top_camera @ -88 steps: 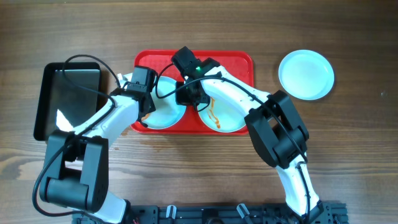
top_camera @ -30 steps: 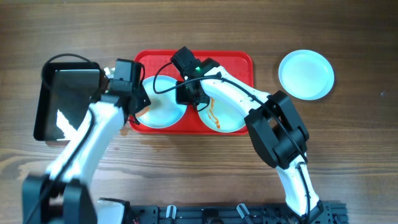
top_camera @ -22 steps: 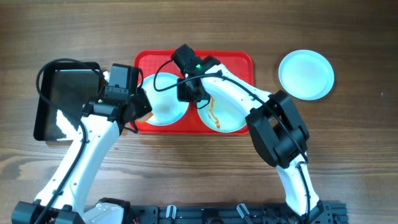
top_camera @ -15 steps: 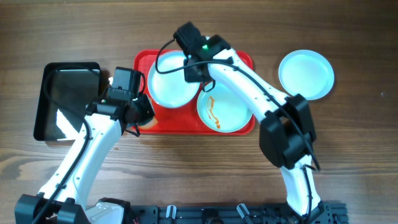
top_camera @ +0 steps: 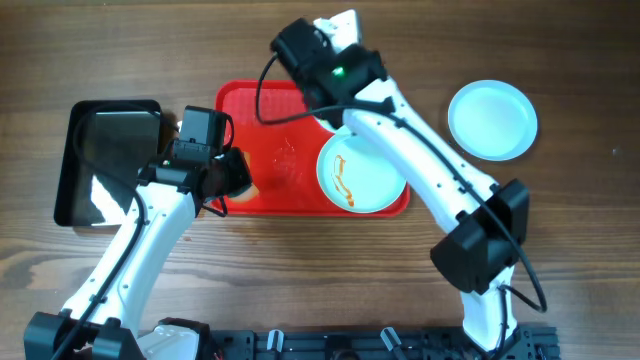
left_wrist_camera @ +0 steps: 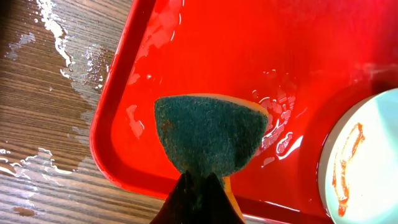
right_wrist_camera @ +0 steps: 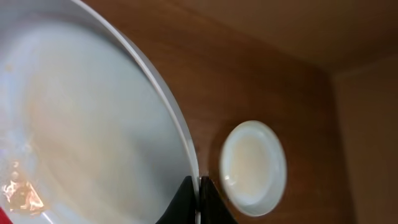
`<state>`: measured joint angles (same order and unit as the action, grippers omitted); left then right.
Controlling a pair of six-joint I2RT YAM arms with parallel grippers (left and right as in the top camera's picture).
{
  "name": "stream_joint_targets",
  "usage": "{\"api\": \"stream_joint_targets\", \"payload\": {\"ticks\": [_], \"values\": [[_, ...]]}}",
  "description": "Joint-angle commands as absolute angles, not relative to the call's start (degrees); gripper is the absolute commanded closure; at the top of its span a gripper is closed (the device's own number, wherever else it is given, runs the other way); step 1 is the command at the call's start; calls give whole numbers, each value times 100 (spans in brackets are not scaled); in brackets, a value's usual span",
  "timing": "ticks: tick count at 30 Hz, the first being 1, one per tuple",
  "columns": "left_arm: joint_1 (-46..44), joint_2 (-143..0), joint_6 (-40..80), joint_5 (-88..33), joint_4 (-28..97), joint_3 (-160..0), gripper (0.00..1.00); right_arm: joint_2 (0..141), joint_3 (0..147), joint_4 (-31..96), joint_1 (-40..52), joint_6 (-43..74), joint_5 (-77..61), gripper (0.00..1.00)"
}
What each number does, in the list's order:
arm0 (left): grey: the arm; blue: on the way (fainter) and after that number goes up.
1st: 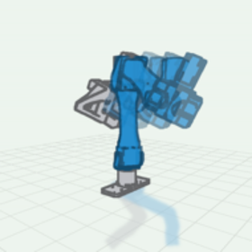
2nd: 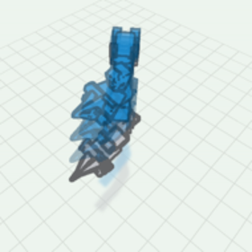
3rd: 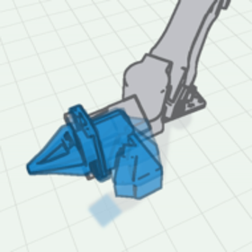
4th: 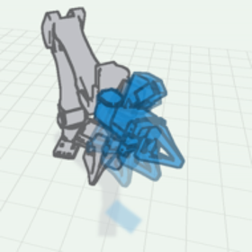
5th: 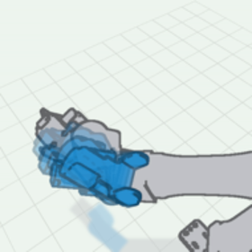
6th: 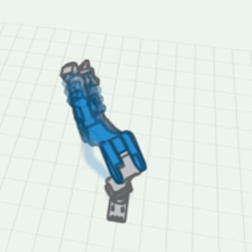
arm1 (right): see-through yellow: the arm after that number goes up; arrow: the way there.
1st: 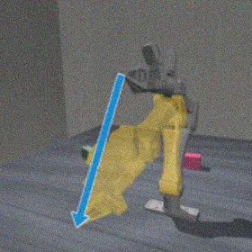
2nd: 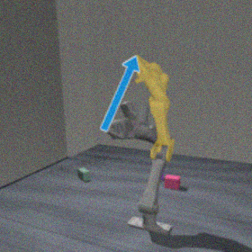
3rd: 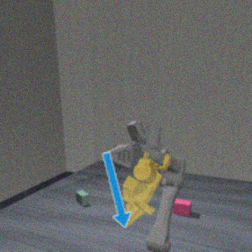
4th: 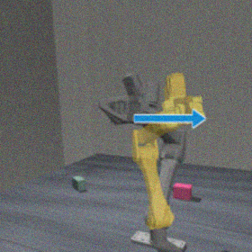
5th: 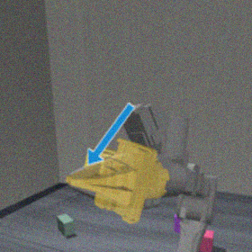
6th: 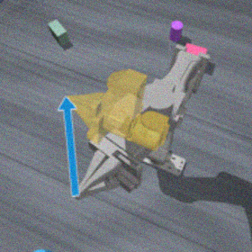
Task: Clean dirty plates on tray and stack at the side
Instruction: 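Lift the cleaned plate off the tray with the right gripper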
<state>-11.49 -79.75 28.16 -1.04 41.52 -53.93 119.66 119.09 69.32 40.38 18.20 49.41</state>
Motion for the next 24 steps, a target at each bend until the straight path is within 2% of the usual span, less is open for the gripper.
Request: {"api": "stream_joint_targets", "payload": {"ticks": [1, 10, 24], "values": [[-1157, -8038, 2742, -193, 4119, -5345, 96, 11915, 11996, 6781, 4469, 1468, 6447, 96], [-1157, -8038, 2744, -196, 4121, -5345, 96, 11915, 11961, 6377, 5002, 1046, 7513, 96], [-1157, -8038, 2744, -196, 4115, -5345, 96, 11915, 11959, 6361, 5030, 1050, 7537, 95]]}}
